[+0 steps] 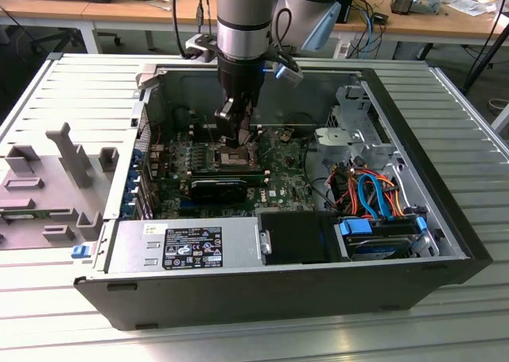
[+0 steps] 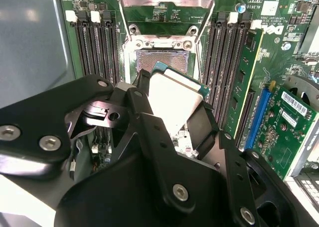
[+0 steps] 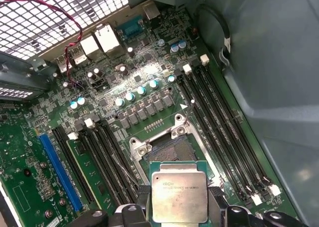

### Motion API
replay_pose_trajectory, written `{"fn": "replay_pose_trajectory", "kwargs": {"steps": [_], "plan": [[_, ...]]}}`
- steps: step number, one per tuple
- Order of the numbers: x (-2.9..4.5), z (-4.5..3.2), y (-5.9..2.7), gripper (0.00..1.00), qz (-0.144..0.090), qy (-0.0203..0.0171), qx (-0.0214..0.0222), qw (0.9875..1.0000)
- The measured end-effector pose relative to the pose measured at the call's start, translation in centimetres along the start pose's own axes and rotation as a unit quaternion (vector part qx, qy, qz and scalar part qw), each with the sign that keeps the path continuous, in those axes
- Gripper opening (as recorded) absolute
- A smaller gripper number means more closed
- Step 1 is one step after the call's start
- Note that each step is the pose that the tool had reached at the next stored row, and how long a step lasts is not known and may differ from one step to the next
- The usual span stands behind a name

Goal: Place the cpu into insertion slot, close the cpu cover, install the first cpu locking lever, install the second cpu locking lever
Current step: 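Place the cpu into insertion slot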

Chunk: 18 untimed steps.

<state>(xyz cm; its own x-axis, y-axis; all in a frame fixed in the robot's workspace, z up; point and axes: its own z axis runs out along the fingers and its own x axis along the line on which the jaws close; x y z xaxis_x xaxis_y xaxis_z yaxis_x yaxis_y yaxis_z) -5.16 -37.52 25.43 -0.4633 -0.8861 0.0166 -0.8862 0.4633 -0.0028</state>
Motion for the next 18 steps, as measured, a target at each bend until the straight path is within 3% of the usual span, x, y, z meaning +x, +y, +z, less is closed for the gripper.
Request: {"fn": "replay_pose_trajectory", "kwargs": {"steps": [18], "plan": [[0.0, 0.0, 0.0, 0.54, -0.018, 0.0, 0.0003, 0.9998]]}}
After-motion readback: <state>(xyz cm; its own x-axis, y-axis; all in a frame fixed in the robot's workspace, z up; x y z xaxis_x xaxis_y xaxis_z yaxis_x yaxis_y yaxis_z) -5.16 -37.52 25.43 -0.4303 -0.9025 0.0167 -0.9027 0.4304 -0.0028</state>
